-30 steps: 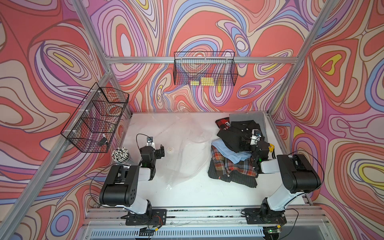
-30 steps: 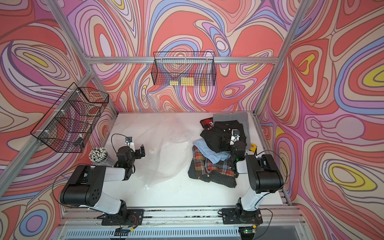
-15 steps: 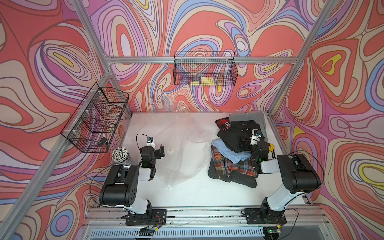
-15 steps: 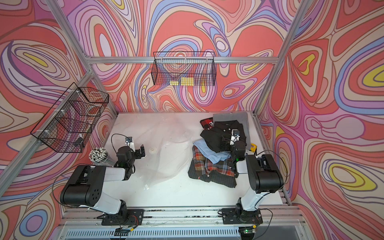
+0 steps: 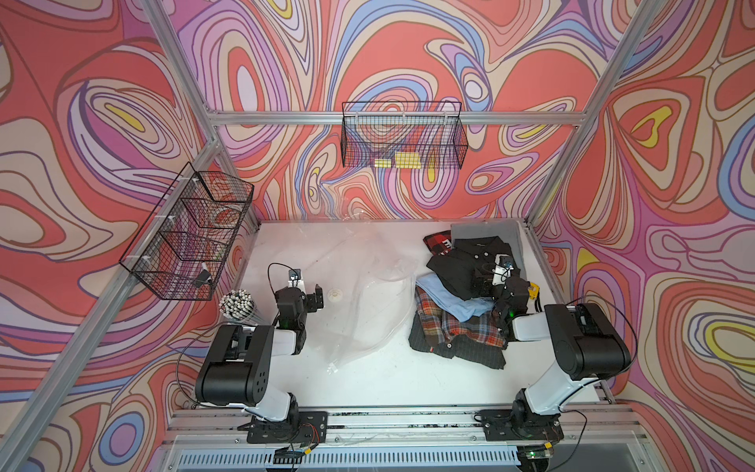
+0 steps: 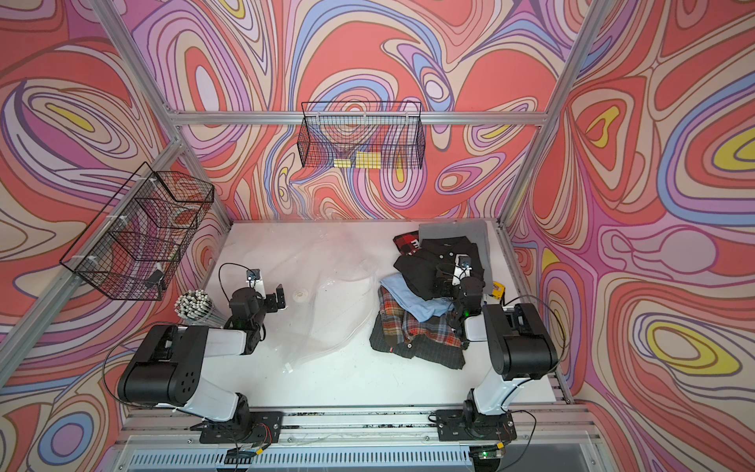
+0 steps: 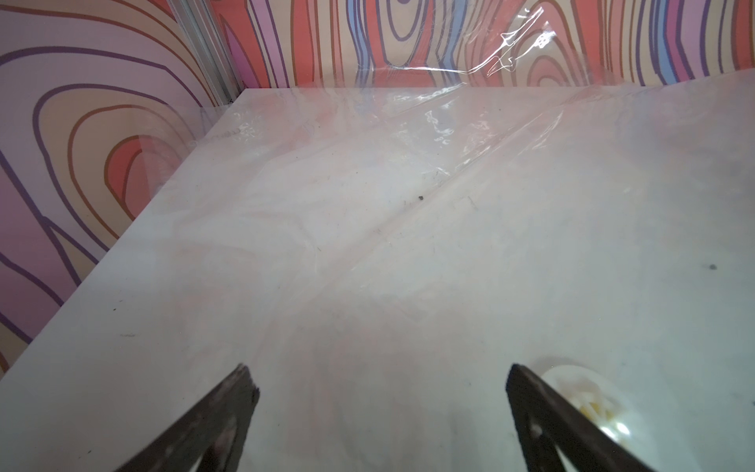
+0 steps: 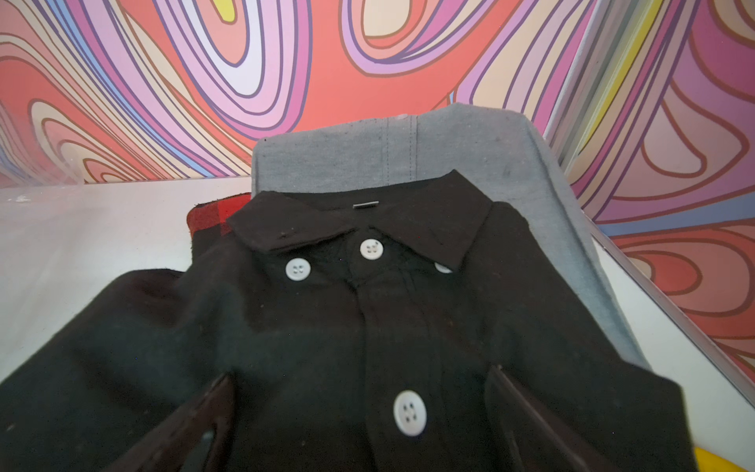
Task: Take the shirt out of the vacuum bag
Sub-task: Reset both arms
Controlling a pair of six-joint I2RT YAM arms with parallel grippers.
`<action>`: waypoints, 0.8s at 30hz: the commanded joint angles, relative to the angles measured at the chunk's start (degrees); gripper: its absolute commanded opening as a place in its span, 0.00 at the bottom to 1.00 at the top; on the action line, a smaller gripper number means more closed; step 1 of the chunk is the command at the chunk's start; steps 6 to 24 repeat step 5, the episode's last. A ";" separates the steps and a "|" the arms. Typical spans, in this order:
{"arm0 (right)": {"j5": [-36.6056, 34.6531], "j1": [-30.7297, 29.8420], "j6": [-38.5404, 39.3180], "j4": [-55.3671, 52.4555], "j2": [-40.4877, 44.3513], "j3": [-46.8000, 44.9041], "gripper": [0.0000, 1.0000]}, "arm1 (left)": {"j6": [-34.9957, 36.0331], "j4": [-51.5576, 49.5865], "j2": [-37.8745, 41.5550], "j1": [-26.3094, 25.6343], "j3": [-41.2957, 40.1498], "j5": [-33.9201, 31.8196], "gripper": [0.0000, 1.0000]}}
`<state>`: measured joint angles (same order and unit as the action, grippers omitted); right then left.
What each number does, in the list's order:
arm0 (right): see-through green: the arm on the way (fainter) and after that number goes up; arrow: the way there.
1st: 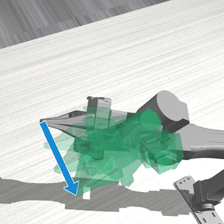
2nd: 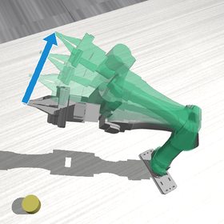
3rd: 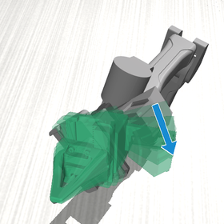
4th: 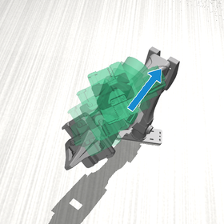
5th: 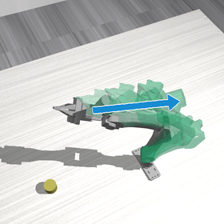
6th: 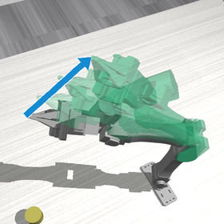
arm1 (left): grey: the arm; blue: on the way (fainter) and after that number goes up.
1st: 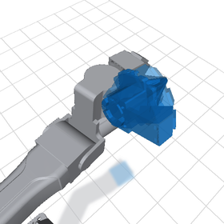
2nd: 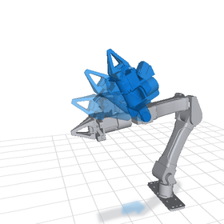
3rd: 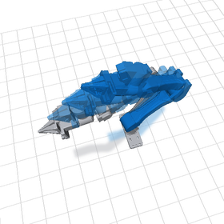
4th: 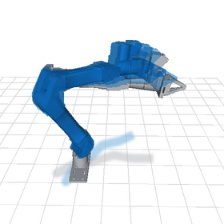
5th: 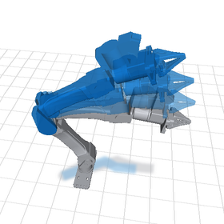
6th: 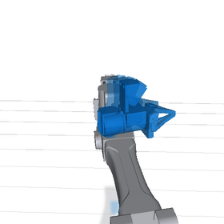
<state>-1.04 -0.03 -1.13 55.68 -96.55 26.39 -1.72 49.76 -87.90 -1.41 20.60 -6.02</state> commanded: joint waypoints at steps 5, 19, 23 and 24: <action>-0.61 0.21 -0.04 -2.24 -0.87 0.98 0.98 | -0.24 1.31 -0.17 0.27 0.84 -0.31 0.99; -0.61 0.21 -0.04 -2.24 -0.87 0.98 0.98 | -0.24 1.31 -0.17 0.27 0.84 -0.31 0.99; -0.61 0.21 -0.04 -2.24 -0.87 0.98 0.98 | -0.24 1.31 -0.17 0.27 0.84 -0.31 0.99; -0.61 0.21 -0.04 -2.24 -0.87 0.98 0.98 | -0.24 1.31 -0.17 0.27 0.84 -0.31 0.99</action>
